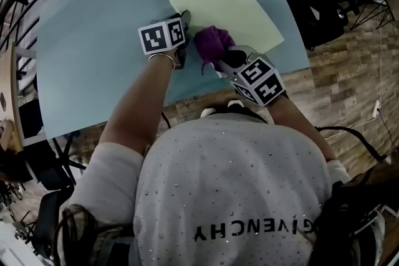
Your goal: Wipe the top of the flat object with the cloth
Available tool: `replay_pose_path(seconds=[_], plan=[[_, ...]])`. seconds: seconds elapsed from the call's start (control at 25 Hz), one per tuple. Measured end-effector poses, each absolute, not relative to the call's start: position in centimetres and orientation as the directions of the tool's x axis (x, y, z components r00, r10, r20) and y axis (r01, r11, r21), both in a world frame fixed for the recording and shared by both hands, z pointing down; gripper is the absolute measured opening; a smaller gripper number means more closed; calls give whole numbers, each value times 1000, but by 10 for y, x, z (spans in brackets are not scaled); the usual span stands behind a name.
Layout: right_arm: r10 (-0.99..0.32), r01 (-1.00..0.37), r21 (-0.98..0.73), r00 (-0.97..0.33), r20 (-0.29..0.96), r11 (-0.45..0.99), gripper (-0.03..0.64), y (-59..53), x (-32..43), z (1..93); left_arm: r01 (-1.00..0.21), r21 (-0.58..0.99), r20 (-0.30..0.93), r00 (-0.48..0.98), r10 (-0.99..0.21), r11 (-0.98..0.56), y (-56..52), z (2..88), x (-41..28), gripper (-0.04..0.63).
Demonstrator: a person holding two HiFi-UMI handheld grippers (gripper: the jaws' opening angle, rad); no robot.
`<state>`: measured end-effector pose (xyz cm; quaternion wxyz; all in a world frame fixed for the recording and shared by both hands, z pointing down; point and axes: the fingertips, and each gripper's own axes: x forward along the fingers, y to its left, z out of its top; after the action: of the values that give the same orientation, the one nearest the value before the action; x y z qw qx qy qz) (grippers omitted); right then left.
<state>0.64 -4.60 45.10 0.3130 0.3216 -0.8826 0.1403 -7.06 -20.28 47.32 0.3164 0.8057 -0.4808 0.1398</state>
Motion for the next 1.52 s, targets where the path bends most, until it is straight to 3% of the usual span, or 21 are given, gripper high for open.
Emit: replay_pose_path(seconds=[1.52], plan=[[-559, -780, -7, -455, 694, 626, 63, -45, 113, 454, -865, 356, 528, 498, -688, -353, -198, 475, -70, 139]])
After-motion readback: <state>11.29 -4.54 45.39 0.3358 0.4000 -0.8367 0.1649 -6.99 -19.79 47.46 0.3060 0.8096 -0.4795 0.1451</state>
